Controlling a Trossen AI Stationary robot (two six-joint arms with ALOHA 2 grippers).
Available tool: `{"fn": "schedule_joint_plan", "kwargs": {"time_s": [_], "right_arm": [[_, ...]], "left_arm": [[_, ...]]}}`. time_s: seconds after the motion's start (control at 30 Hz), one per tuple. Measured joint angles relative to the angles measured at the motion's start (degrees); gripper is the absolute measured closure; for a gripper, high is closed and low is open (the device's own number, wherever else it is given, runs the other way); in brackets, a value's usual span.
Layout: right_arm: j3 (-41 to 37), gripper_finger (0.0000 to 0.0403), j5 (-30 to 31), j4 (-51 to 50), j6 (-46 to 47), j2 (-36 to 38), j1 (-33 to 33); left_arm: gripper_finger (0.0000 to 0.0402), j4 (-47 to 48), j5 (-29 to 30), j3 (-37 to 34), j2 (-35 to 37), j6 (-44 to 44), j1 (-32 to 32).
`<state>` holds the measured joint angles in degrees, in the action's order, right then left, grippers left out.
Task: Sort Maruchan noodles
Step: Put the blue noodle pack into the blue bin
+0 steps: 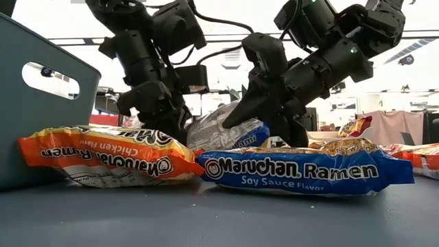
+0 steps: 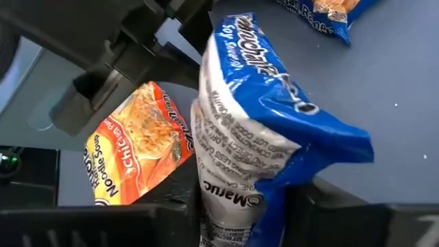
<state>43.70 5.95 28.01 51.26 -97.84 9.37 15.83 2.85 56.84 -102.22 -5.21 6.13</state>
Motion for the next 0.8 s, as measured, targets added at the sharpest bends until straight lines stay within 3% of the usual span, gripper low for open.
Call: {"fn": "schedule_joint_plan", "kwargs": {"time_s": [0.2,0.37,0.5,0.67,0.8], "right_arm": [[-0.1,0.0295,0.4,-2.6,-5.8,2.9,-0.3],[-0.1,0.0294,7.6,-7.6,-15.8,8.1,0.2],[-0.1,0.0296,13.5,-10.0,-24.9,10.9,1.6],[-0.1,0.0296,13.6,-9.7,-32.5,11.5,3.2],[-0.1,0.0296,13.6,-9.8,-33.9,11.5,3.5]], "left_arm": [[0.0402,6.1,0.0,0.4,6.0,2.7,0.0],[0.0402,6.5,-0.3,0.4,14.3,5.3,0.0],[0.0402,3.0,-0.3,0.4,19.8,6.5,0.0],[0.0398,-1.4,-0.3,0.4,22.6,8.8,0.0],[0.0373,-3.8,-0.3,0.4,22.1,8.8,0.0]]}}
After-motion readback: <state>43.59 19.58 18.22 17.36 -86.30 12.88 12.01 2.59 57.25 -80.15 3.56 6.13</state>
